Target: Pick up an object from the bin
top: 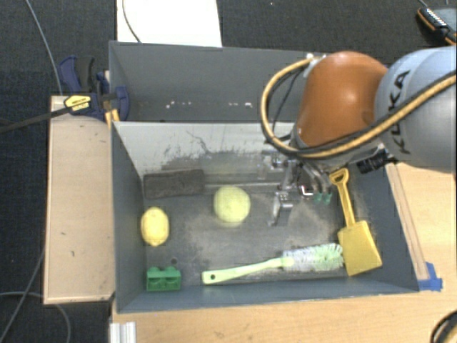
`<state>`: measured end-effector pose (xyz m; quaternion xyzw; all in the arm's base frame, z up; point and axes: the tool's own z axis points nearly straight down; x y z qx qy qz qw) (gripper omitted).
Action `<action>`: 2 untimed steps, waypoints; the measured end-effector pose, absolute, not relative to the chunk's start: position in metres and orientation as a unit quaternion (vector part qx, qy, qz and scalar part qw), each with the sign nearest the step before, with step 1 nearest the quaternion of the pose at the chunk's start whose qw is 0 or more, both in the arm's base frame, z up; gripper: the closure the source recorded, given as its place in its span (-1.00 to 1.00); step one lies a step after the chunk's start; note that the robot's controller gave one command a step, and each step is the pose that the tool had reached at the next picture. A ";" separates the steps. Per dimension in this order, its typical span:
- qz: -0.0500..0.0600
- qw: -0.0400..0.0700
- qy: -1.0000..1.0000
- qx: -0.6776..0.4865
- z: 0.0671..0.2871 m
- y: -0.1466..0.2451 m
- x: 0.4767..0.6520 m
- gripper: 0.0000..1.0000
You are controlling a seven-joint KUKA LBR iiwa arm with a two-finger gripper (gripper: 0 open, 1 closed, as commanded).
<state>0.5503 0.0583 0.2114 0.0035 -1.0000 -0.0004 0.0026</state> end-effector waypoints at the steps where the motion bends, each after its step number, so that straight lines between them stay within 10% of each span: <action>1: -0.001 -0.002 -1.000 0.002 0.216 0.058 0.552 -1.00; 2: -0.002 -0.002 -0.997 -0.080 0.070 0.099 0.586 -1.00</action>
Offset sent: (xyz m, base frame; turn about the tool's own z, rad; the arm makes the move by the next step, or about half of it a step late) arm 0.0338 0.0400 -0.1414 0.1688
